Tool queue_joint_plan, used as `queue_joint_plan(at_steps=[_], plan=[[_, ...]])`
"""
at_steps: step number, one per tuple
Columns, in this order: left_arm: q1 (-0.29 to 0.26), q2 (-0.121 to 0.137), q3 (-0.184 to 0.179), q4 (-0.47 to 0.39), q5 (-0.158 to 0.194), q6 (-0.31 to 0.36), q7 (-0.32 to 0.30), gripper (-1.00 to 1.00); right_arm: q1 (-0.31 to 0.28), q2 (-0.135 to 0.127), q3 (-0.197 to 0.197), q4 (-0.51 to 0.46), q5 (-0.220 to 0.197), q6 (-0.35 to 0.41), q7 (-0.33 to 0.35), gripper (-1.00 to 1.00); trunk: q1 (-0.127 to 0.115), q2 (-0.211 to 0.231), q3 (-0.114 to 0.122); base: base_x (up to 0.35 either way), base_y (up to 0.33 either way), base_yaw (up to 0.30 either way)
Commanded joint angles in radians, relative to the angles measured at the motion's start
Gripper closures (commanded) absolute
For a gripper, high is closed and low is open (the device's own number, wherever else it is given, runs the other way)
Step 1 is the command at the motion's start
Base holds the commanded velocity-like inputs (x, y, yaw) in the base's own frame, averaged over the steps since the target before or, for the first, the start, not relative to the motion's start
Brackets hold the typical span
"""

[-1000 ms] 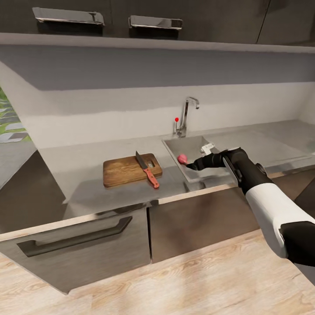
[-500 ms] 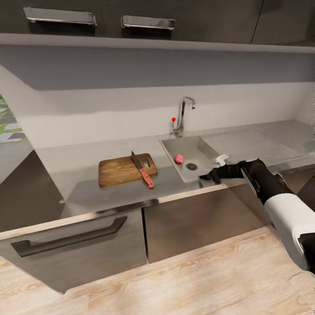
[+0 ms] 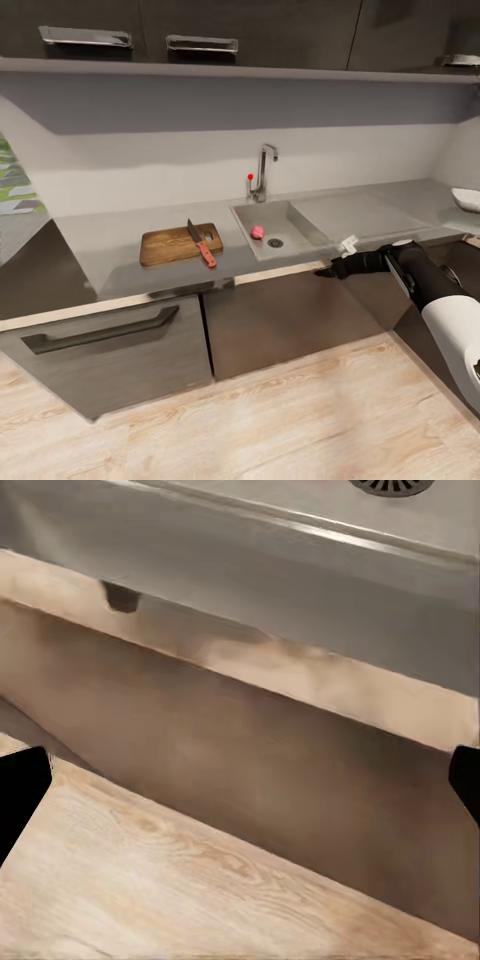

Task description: In the kitchen, take the Vidalia onion out of the sink, dice it on the chopping board with the paring knife, put the diced onion into the bowl on the countertop, then place both the paring knife and the chopping board into the sink.

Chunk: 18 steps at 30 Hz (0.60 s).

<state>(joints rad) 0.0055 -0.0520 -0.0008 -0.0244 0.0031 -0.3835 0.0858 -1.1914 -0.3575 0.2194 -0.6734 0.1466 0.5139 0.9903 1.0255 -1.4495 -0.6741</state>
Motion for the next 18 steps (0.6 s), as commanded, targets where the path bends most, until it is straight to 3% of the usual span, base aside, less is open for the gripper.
queue_joint_plan(at_steps=[1,7,10,15,16,18], plan=[[0.001,0.0,-0.001,-0.002,0.0,-0.001,0.003,-1.0,-0.001,0.0,0.001,-0.002,0.005,0.005,0.004,-1.0,-0.001,0.0,-0.001,-0.313,-0.108,0.0],[0.001,0.0,0.002,-0.003,0.0,-0.001,0.003,-1.0,0.0,0.004,0.004,0.021,0.005,-0.007,-0.001,-1.0,-0.001,0.0,-0.001,-0.304,-0.109,0.0],[0.001,0.0,0.003,-0.003,0.0,-0.001,0.003,-1.0,0.007,0.006,0.004,0.07,0.005,-0.063,-0.002,-1.0,-0.001,0.0,-0.001,-0.118,-0.064,0.0],[0.001,0.003,0.003,-0.003,-0.005,0.001,0.008,-1.0,0.019,0.012,0.006,0.264,0.007,-0.241,-0.005,-1.0,-0.001,0.0,-0.001,-0.022,-0.012,0.0],[0.001,0.011,0.005,-0.005,-0.006,0.003,0.009,-1.0,0.021,0.036,0.006,0.423,0.009,-0.381,-0.03,-1.0,-0.001,0.0,-0.001,-0.002,-0.001,0.0],[0.001,0.014,0.005,-0.015,-0.006,0.003,0.009,-1.0,0.021,0.057,0.006,0.537,0.01,-0.483,-0.071,-1.0,-0.001,0.0,-0.001,-0.001,0.0,0.0]])
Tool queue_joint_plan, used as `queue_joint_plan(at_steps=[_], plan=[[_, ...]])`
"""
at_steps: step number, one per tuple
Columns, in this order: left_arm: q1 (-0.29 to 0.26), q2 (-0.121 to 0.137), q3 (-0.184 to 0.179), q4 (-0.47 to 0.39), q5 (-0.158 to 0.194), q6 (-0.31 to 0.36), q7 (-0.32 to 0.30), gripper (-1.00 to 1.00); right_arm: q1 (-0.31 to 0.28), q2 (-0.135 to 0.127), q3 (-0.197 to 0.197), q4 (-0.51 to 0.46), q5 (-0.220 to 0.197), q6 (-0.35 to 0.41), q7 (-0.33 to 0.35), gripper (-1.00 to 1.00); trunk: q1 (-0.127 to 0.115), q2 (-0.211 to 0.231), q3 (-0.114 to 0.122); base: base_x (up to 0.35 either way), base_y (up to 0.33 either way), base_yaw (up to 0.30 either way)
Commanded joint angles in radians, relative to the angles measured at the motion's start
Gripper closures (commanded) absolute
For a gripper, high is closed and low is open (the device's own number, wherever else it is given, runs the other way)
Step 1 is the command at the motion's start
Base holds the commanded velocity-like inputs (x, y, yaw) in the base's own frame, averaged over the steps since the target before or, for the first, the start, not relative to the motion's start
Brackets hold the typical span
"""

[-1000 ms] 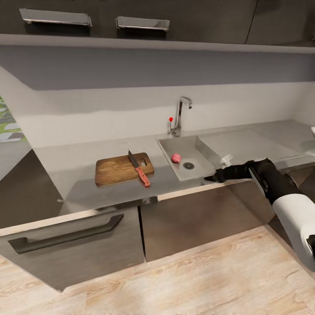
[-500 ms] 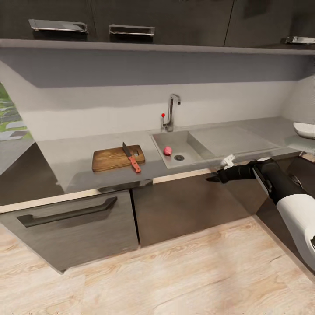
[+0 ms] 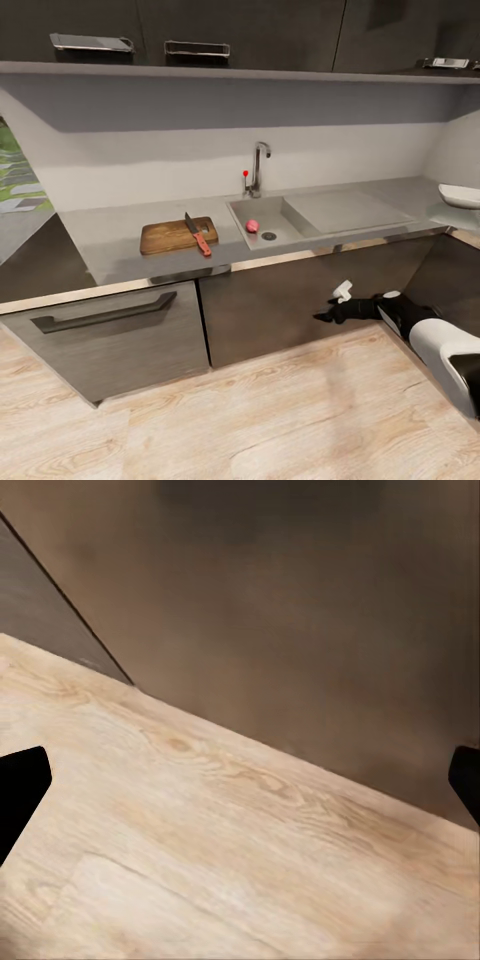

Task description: In the kitchen, take the Vidalia onion out of the sink, dice it on the chopping board with the paring knife, put the diced onion into the bowl on the countertop, then place both the paring knife and the chopping board into the sink.

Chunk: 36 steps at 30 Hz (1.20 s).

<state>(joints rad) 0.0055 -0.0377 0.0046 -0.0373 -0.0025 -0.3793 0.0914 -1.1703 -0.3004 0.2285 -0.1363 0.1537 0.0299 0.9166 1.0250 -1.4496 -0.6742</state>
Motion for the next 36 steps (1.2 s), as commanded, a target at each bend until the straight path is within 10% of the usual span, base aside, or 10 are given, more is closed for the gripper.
queue_joint_plan(at_steps=[1,9,13,17,19,27,30,36], plan=[[0.001,0.001,0.0,-0.017,-0.001,-0.001,0.004,-1.0,0.001,0.011,-0.003,0.044,0.004,-0.048,-0.022,-1.0,0.0,0.0,-0.001,0.0,0.0,0.0],[0.001,0.014,0.001,-0.184,0.001,0.007,0.008,-1.0,0.228,0.082,-0.002,0.116,0.006,-0.2,-0.205,-1.0,0.0,0.0,-0.001,0.0,0.0,0.0],[0.0,0.019,0.002,-0.288,0.003,0.083,0.01,-1.0,0.408,0.147,0.0,0.119,0.041,-0.335,-0.433,-1.0,0.0,0.0,-0.001,0.0,0.0,0.0],[0.0,0.019,0.003,-0.438,0.004,0.244,0.01,-1.0,0.537,0.175,-0.001,0.119,0.124,-0.458,-0.641,-1.0,0.0,0.0,-0.001,0.0,0.0,0.0],[0.0,0.003,0.003,-0.657,0.006,0.434,0.01,-1.0,0.64,0.182,-0.002,0.12,0.165,-0.542,-0.745,-1.0,0.0,0.0,-0.001,0.0,0.0,0.0],[-0.006,-0.078,-0.003,-1.096,0.002,0.807,0.01,-1.0,0.731,0.185,-0.003,0.121,0.174,-0.606,-0.778,-1.0,0.0,0.0,-0.001,0.0,0.0,0.0],[-0.023,-0.097,-0.04,-1.253,0.001,0.958,0.01,-1.0,0.74,0.185,-0.005,0.122,0.158,-0.61,-0.79,-1.0,0.0,0.0,-0.001,0.0,0.0,0.0],[-0.176,-0.109,-0.112,-1.384,0.003,1.127,0.054,-1.0,0.749,0.196,-0.006,0.121,-0.026,-0.61,-0.884,-1.0,0.0,0.0,-0.001,0.0,0.0,0.0]])
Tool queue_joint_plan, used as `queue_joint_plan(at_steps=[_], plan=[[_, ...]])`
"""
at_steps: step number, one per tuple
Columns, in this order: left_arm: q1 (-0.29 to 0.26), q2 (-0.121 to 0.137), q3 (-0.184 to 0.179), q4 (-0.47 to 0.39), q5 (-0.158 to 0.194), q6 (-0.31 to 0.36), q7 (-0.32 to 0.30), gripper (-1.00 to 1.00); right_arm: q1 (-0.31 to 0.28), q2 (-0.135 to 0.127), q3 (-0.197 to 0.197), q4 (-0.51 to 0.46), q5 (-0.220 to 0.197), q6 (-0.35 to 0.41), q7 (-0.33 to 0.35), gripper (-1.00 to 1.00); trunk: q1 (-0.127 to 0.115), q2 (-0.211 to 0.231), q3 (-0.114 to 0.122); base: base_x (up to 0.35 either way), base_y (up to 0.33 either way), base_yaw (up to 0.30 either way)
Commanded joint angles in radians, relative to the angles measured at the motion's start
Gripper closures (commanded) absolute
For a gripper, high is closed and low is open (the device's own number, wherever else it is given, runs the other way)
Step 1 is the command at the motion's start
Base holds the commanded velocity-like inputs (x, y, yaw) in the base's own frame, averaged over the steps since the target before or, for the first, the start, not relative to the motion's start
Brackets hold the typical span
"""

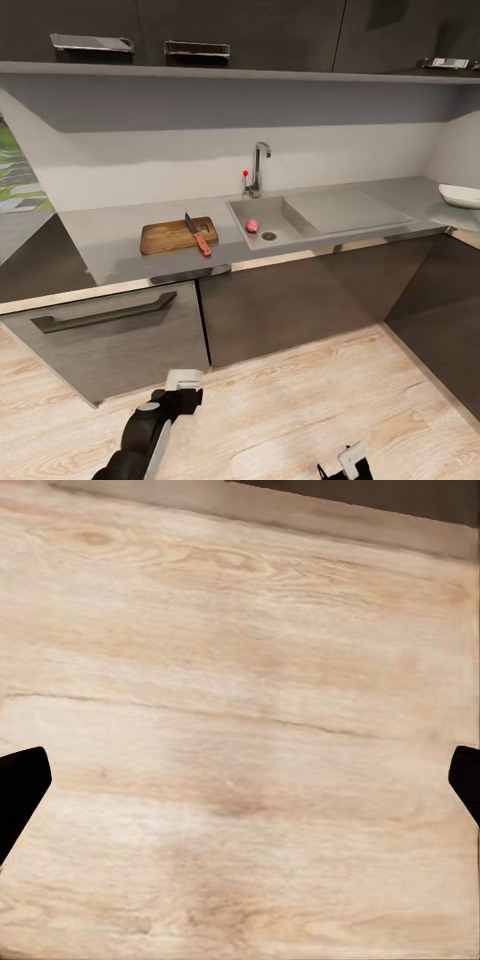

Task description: In the kitchen, take the Vidalia onion out of the sink, dice it on the chopping board with the paring knife, put the diced onion into the bowl on the countertop, then place both the paring knife and the chopping board into the sink.

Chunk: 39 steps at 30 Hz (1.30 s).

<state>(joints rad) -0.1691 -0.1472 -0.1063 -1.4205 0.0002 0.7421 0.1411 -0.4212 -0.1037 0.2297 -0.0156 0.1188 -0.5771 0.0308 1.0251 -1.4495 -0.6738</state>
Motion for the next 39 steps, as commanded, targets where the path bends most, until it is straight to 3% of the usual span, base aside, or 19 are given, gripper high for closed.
queue_joint_plan(at_steps=[1,3,4,9,13,15,17,20,29,39], plan=[[-0.043,-0.001,-0.005,-0.006,0.002,0.04,0.025,-1.0,0.0,0.009,-0.007,0.0,-0.037,-0.003,-0.012,-1.0,0.0,0.0,-0.001,0.0,0.0,0.0],[-0.108,-0.004,-0.008,-0.011,0.004,0.093,0.049,-1.0,0.0,0.023,-0.007,0.0,-0.088,-0.003,-0.025,-1.0,0.0,0.0,-0.001,0.0,0.0,0.0],[-0.205,-0.006,-0.011,-0.012,0.007,0.146,0.064,-1.0,0.001,0.035,-0.007,-0.001,-0.123,-0.002,-0.034,-1.0,0.0,0.0,-0.001,0.0,0.0,0.0],[-0.479,-0.009,-0.012,0.056,0.015,0.224,0.075,-1.0,0.001,0.065,-0.007,-0.003,-0.145,-0.001,-0.044,-1.0,0.0,0.0,-0.001,0.0,0.0,0.0],[-0.595,-0.012,-0.014,0.074,0.043,0.249,0.074,-1.0,0.001,0.083,-0.007,-0.004,-0.148,0.001,-0.045,-1.0,0.0,0.0,-0.001,0.0,0.0,0.0],[-0.616,-0.013,-0.049,0.063,0.064,0.254,0.073,-1.0,0.001,0.092,-0.007,-0.004,-0.148,0.001,-0.045,-1.0,0.0,0.0,-0.001,0.0,0.0,0.0],[-0.626,-0.008,-0.176,0.036,0.077,0.255,0.073,-1.0,0.001,0.096,-0.007,-0.004,-0.148,0.001,-0.044,-1.0,0.0,0.0,-0.001,0.0,0.0,0.0],[-0.629,-0.005,-0.222,0.001,0.08,0.253,0.074,-1.0,0.001,0.097,-0.007,-0.004,-0.148,0.0,-0.044,-1.0,0.0,0.0,-0.001,0.0,0.0,0.0],[-0.624,0.001,-0.246,0.004,0.081,0.252,0.076,-1.0,0.001,0.098,-0.007,-0.004,-0.149,0.0,-0.045,-1.0,0.0,0.0,-0.001,0.016,-0.026,0.0],[-0.624,0.0,-0.258,0.025,0.081,0.25,0.077,-1.0,0.001,0.102,-0.007,-0.003,-0.149,0.0,-0.045,-1.0,0.0,0.0,-0.001,0.156,-0.244,0.0]])
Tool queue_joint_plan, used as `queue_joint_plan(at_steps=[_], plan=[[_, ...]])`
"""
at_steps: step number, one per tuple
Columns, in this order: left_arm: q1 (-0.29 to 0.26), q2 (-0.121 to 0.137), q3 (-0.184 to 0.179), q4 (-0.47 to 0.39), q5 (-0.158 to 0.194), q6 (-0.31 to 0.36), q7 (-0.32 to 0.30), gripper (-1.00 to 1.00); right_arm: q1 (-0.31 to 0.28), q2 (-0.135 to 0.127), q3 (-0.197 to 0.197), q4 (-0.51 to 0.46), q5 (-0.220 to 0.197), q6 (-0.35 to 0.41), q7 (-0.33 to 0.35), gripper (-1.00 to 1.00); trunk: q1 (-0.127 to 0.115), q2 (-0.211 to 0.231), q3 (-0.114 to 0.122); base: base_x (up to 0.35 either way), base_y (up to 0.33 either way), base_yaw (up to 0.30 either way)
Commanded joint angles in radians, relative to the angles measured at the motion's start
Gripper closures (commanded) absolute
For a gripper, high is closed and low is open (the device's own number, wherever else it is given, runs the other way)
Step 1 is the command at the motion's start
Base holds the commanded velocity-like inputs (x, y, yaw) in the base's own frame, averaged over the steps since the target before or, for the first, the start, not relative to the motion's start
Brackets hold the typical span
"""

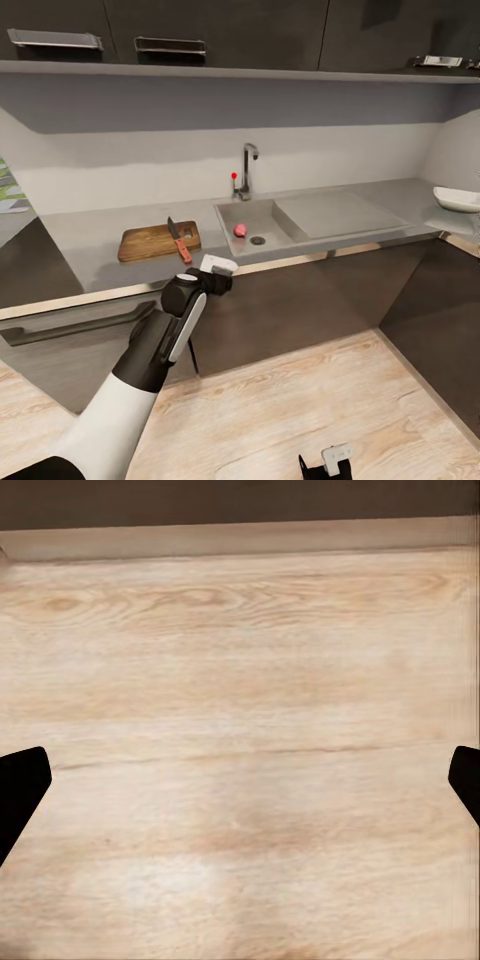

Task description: In the kitchen, take the Vidalia onion out of the sink, dice it on the chopping board with the paring knife, put the diced onion into the bowl on the countertop, then place both the paring knife and the chopping board into the sink.

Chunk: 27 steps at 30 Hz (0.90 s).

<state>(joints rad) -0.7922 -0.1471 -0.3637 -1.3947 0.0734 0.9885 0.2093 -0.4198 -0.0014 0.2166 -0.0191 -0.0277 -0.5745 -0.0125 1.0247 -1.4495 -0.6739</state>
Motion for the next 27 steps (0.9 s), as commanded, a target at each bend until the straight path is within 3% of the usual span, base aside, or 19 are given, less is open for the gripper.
queue_joint_plan(at_steps=[1,16,27], plan=[[-0.001,0.0,-0.001,0.0,0.008,0.004,0.008,-1.0,0.0,0.0,0.006,0.0,-0.003,-0.002,-0.001,-1.0,0.0,0.0,-0.001,0.169,-0.269,0.0],[-0.001,0.0,-0.001,0.0,0.008,0.004,0.008,-1.0,0.0,0.007,0.006,0.001,-0.003,0.0,0.0,-1.0,0.0,0.0,-0.001,0.219,-0.255,-0.007],[-0.001,0.001,-0.001,-0.003,0.008,0.004,0.01,-1.0,0.0,0.007,0.006,0.001,-0.003,-0.001,0.004,-1.0,0.0,0.0,0.011,0.096,-0.11,-0.228]])
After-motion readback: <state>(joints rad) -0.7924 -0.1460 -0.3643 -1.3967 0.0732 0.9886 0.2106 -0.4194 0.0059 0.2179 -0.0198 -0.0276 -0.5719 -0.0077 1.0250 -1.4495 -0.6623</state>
